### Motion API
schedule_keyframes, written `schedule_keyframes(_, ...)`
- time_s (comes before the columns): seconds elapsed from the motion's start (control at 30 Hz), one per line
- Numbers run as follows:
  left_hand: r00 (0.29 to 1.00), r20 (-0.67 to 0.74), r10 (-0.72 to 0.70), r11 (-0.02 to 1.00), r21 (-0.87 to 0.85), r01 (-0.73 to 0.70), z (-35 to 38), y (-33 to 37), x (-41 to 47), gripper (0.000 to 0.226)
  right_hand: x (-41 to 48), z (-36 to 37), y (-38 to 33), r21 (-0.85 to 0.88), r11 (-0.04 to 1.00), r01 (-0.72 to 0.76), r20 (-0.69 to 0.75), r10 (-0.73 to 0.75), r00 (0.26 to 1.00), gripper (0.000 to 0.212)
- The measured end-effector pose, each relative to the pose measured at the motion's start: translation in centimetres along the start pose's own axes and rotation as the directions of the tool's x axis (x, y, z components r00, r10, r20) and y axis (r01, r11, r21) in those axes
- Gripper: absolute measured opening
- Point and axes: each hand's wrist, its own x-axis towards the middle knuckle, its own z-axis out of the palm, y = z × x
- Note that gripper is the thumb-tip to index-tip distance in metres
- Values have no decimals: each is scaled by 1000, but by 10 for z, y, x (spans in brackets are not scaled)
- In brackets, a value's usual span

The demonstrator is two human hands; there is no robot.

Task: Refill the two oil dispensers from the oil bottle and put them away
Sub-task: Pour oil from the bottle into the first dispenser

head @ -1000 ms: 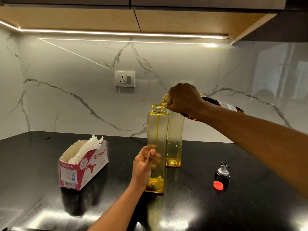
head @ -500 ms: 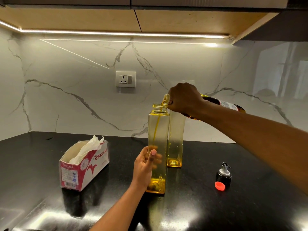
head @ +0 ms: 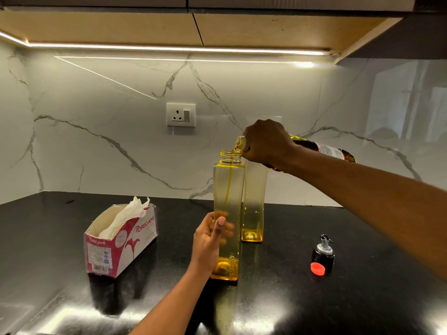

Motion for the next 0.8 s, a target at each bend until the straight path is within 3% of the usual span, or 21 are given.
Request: schedule_keyframes(0.8,1000,-4,17,1000,19,-17,1,1,-1,93,-3,-5,-4,-24,1000,-2,18,2,1000,26)
